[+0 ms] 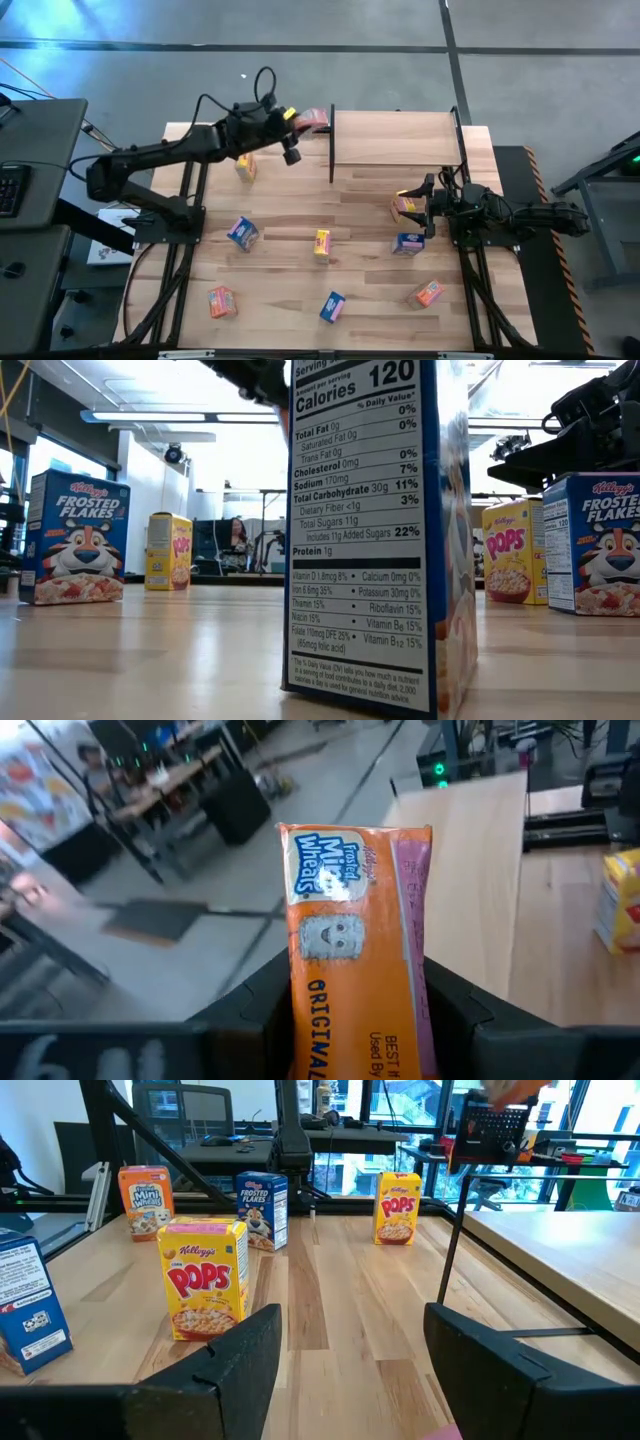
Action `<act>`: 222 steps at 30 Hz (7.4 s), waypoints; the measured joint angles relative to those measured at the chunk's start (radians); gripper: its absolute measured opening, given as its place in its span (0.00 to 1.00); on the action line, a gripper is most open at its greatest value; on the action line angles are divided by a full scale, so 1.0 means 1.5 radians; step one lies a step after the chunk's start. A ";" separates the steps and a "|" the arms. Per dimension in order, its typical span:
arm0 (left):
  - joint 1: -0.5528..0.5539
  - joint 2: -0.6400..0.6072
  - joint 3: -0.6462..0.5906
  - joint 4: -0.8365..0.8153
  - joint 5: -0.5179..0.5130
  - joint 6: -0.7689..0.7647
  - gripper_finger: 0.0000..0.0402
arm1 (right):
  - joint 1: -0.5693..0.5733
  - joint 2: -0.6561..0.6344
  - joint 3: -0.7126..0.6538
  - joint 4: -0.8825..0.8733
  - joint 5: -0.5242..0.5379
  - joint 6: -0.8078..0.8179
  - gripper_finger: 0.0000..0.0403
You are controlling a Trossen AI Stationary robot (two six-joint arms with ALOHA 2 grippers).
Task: Stack cereal on shelf
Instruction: Put the top orange cereal box on the shelf, then put the middle yellow cereal box on the shelf
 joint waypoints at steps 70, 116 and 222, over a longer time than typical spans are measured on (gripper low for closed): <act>0.124 0.437 0.463 -0.248 0.254 0.056 0.34 | 0.000 0.000 0.000 0.000 0.000 0.000 0.59; 0.132 0.441 0.462 -0.253 0.285 0.063 0.47 | 0.000 0.000 0.000 0.000 0.000 0.000 0.59; -0.168 -0.131 -0.140 -0.084 0.123 -0.324 0.53 | 0.000 0.000 0.000 0.000 0.000 0.000 0.59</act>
